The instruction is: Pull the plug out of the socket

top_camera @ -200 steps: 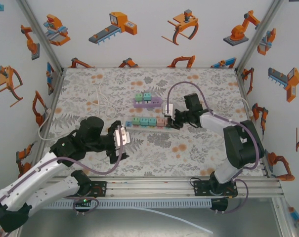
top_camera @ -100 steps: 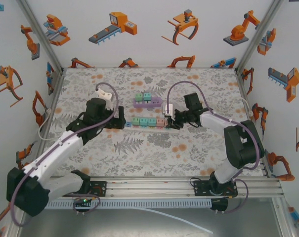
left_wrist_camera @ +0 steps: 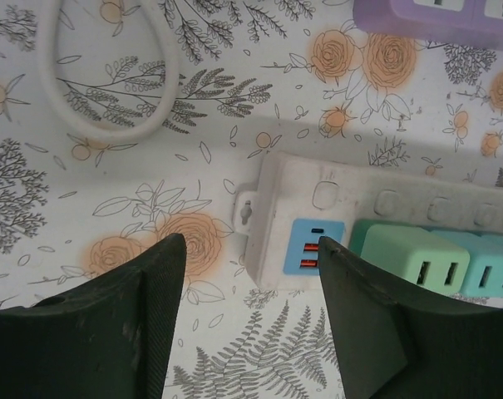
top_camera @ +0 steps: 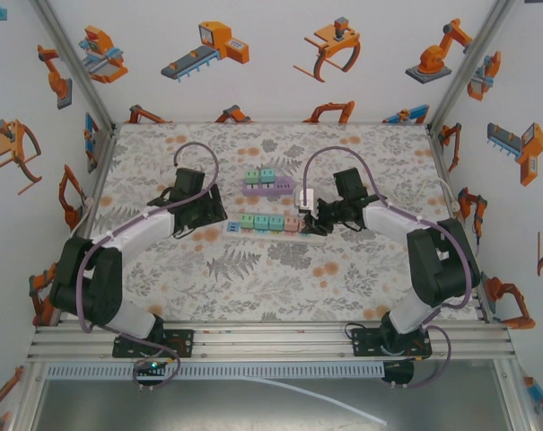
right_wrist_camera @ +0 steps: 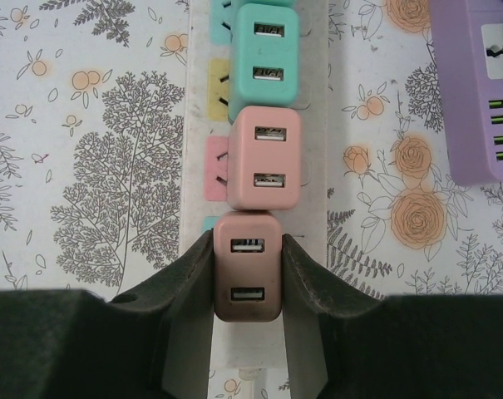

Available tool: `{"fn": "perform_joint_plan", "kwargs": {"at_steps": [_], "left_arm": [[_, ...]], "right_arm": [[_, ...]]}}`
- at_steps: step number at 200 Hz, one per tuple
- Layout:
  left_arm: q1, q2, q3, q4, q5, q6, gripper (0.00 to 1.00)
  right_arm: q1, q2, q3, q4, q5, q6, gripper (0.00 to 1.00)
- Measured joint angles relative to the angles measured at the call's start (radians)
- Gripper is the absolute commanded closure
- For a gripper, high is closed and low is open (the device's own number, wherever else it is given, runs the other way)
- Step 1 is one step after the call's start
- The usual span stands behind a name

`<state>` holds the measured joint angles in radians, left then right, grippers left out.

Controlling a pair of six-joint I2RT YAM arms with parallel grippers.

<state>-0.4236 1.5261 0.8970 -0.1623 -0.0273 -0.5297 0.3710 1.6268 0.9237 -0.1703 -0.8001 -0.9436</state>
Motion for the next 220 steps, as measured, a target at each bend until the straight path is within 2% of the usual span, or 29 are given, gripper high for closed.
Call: {"fn": "perform_joint_plan", "kwargs": {"at_steps": [35,92,170,220], "left_arm": [[-0.002,0.082,0.039,-0.002,0.032,0.001,0.39],[-0.033,0.102,0.037,-0.032,0.009,0.012,0.39],[-0.096,0.094,0.032,-0.026,-0.117,0.035,0.39],[-0.117,0.093,0.033,-0.019,-0.167,0.039,0.40]], "right_arm": [[0.000,0.000,0.005,-0.006,-0.001,0.000,0.74],[0.000,0.000,0.006,-0.008,-0.004,0.000,0.79],[0.000,-0.003,0.006,-0.011,0.001,0.004,0.80],[-0.001,-0.059,-0.001,0.022,0.014,0.042,0.80]]}}
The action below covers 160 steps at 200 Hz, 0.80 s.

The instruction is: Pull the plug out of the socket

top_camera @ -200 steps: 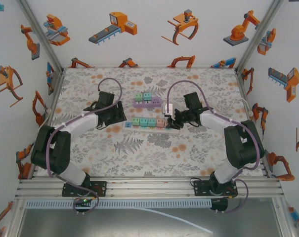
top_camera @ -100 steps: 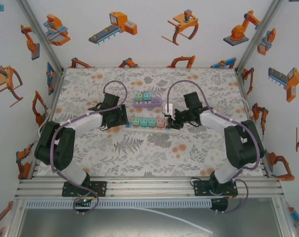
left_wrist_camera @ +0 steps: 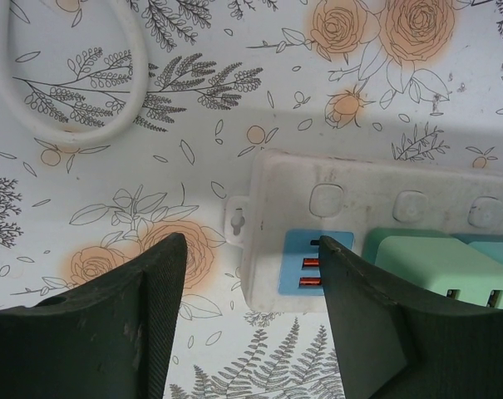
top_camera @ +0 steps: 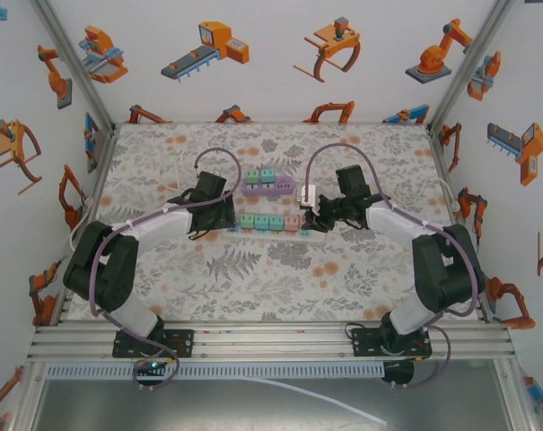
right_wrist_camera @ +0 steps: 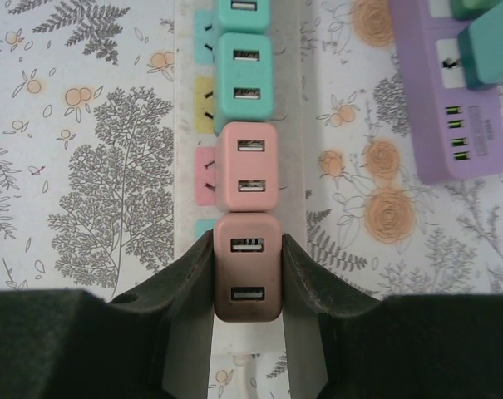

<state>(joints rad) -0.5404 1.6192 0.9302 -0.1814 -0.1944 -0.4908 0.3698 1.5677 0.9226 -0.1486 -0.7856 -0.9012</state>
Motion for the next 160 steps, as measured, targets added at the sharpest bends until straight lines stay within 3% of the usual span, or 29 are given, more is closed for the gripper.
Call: {"fn": "perform_joint_plan", "kwargs": {"at_steps": [46,69,94,134,160], "left_arm": [[-0.002,-0.064,-0.037,-0.056,-0.019,0.010,0.39],[-0.002,-0.155,-0.056,-0.120,0.005,0.026,0.39],[-0.002,-0.296,-0.056,-0.129,0.069,0.052,0.39],[-0.009,-0.543,-0.055,-0.104,0.256,0.121,0.36],[-0.019,-0.666,-0.055,-0.096,0.420,0.178,0.32]], "right_arm": [[0.002,-0.129,-0.095,0.152,0.044,0.135,0.81],[0.004,-0.257,-0.211,0.330,0.138,0.352,0.85],[0.005,-0.424,-0.317,0.460,0.324,0.672,0.86],[0.005,-0.706,-0.352,0.363,0.629,1.146,0.87],[0.005,-0.875,-0.394,0.232,0.750,1.400,0.89]]}}
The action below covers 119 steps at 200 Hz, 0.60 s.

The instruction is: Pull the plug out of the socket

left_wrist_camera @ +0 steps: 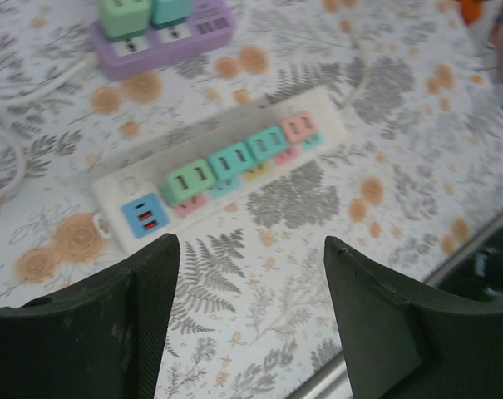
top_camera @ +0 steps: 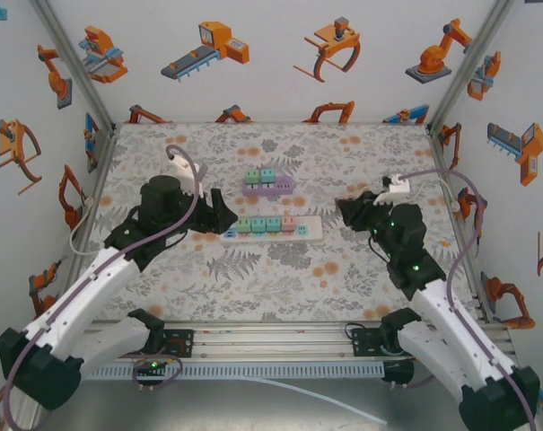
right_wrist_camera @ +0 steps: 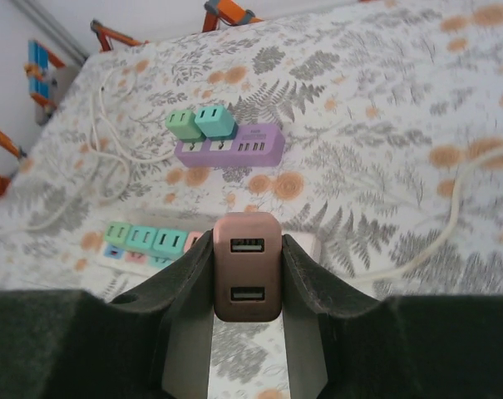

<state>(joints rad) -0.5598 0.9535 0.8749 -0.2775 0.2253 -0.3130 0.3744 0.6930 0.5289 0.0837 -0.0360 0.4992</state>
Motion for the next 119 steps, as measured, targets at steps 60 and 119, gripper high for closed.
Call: {"fn": "perform_joint_plan", "kwargs": {"at_steps": [60,119], "left_arm": [[-0.140,-0.142,0.000,-0.038,0.252,0.117,0.21],[-0.322,-0.074,0.003,-0.060,0.260,0.219,0.07]], "right_arm": [[0.000,-0.180,-0.270,-0.157,0.037,0.394,0.90],[0.000,0.071,-0.309,-0.050,-0.063,0.463,0.82]]}}
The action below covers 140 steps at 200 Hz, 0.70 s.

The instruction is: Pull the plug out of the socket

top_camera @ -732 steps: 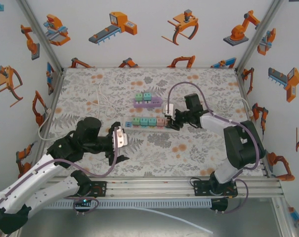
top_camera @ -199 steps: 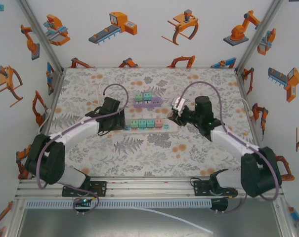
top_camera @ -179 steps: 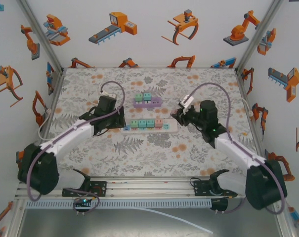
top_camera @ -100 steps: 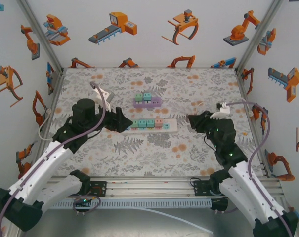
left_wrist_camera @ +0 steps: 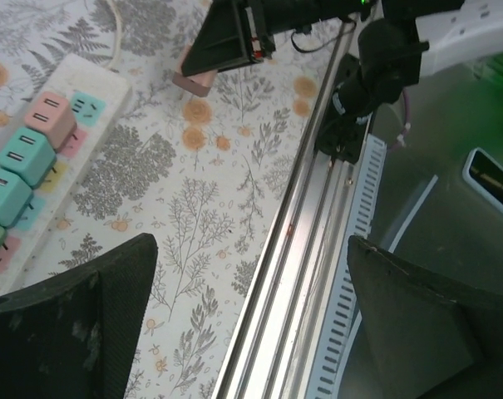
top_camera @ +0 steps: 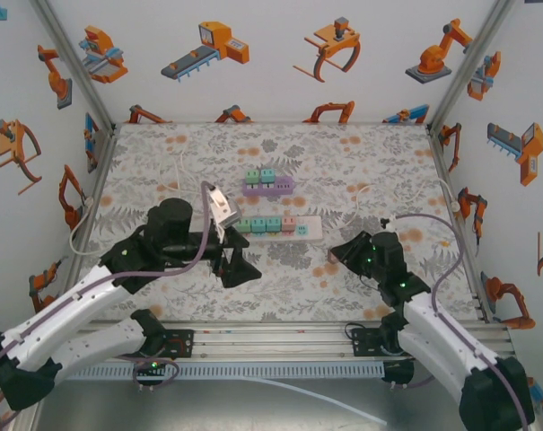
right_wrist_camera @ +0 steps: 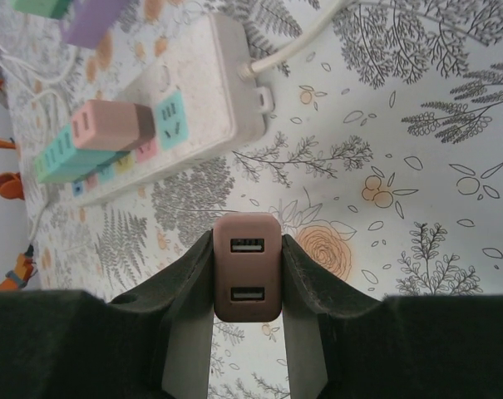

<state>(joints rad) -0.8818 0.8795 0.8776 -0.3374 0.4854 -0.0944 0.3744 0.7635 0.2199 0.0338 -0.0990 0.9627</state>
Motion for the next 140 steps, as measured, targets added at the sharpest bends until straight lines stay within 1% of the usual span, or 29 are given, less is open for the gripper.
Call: {"fn": "perform_joint_plan", "kwargs": {"at_steps": [21,36,45,79,106,140], "left_arm": [[-0.040,0.045,0.005,-0.007,-0.023,0.027,0.04],[-0.053,0.057,0.006,-0.013,-0.034,0.043,0.00],[-0.056,0.057,0.006,-0.016,-0.041,0.050,0.03],[-0.060,0.057,0.006,-0.015,-0.059,0.066,0.03],[-0.060,0.057,0.006,-0.014,-0.072,0.073,0.03],[-0.060,0.058,0.006,-0.013,-0.085,0.077,0.03]], "right_arm": [[0.000,0.116,0.000,0.048,-0.023,0.000,0.79],[0.000,0.180,0.000,0.091,-0.025,0.013,0.75],[0.000,0.215,0.000,0.132,-0.031,0.027,0.72],[0.002,0.337,0.000,0.280,-0.070,0.066,0.61],[0.003,0.388,0.001,0.321,-0.069,0.090,0.53],[0.009,0.366,0.001,0.315,-0.056,0.089,0.48]]}}
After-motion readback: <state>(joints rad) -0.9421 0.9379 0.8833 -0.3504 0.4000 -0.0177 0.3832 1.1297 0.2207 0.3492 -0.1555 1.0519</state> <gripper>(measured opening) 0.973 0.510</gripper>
